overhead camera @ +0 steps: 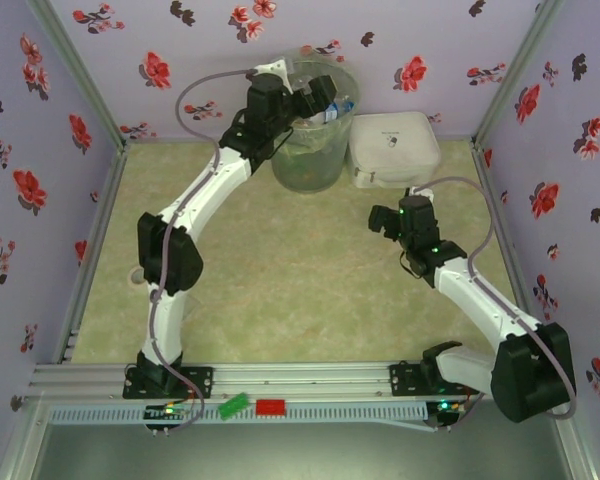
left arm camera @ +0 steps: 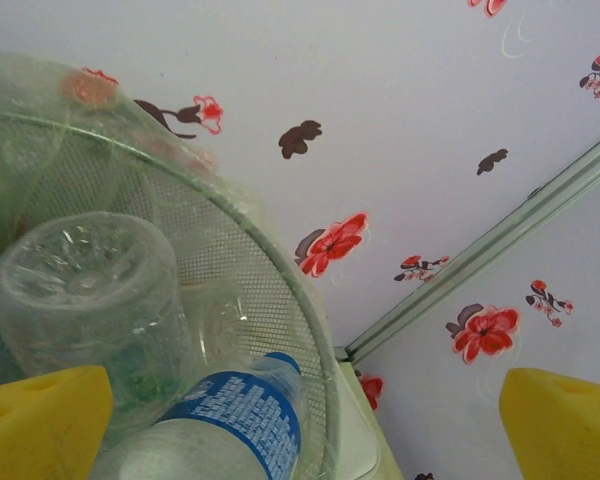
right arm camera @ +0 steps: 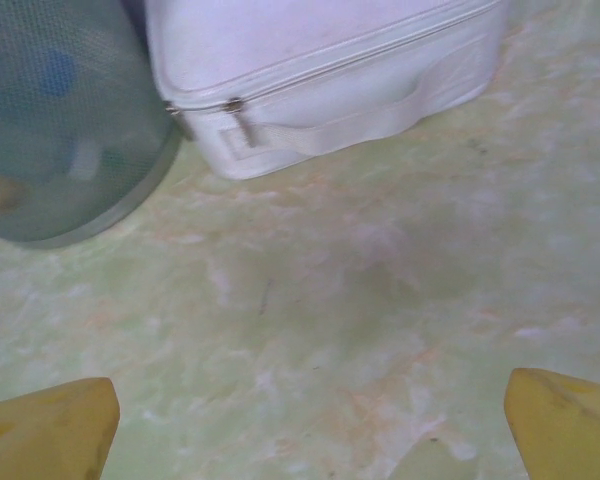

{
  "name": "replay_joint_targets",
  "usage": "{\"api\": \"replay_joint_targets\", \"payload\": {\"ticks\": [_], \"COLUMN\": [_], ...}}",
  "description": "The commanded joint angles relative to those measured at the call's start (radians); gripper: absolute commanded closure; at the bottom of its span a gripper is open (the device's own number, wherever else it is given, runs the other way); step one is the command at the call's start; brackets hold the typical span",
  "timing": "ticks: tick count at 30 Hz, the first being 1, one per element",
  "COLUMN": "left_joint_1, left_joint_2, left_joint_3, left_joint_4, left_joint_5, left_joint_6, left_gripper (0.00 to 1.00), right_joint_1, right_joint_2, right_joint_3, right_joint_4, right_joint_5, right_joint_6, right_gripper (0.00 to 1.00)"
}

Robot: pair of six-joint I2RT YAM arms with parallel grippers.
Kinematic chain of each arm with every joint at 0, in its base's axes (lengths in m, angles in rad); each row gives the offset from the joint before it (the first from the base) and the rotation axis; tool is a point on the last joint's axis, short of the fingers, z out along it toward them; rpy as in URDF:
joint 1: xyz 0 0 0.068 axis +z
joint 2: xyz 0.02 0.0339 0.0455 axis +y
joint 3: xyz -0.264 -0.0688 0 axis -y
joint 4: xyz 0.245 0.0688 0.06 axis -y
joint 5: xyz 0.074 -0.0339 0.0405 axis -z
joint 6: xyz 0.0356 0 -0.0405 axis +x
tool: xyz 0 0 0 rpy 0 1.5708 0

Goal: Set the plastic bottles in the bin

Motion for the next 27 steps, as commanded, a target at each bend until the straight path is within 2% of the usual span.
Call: {"api": "replay_joint_targets", "payload": {"ticks": [1, 7, 12, 18, 21, 22, 24, 27], "left_joint_1": [0.041, 0.137, 0.257, 0.375, 0.398, 0.398, 0.399, 0.399], "left_joint_2": [-0.14, -0.323, -0.506, -0.684, -0.737, -0.751, -0.767, -0.774], "left_joint_3": [-0.04, -0.254, -0.584, -1.004, -1.148, -1.188, -1.27, -1.387], "left_joint_4": [-0.007, -0.074, -0.085, -0.021, -0.018, -0.012, 0.051, 0.219], "left_joint_5": [0.01, -0.039, -0.14, -0.338, -0.482, -0.53, -0.605, -0.723], "left_joint_6": [0.089, 0.221, 0.254, 0.317, 0.382, 0.411, 0.474, 0.524], "left_gripper": [0.0, 0.0, 0.0, 0.0, 0.0, 0.0, 0.0, 0.0], "right_joint_1": [-0.033, -0.111, -0.186, -0.288, -0.329, -0.336, -0.331, -0.324], "right_joint_2": [0.033, 0.131, 0.206, 0.332, 0.358, 0.373, 0.376, 0.352], "right_joint_3": [-0.027, -0.069, -0.092, -0.134, -0.163, -0.153, -0.155, -0.25], "right_joint_4": [0.032, 0.181, 0.306, 0.511, 0.652, 0.639, 0.641, 0.786], "right_joint_5": [0.107, 0.196, 0.176, 0.092, 0.015, -0.002, -0.036, -0.037], "right_joint_6": [-0.068, -0.199, -0.272, -0.293, -0.265, -0.261, -0.282, -0.294], "right_gripper": [0.0, 0.0, 0.0, 0.0, 0.0, 0.01, 0.01, 0.01]}}
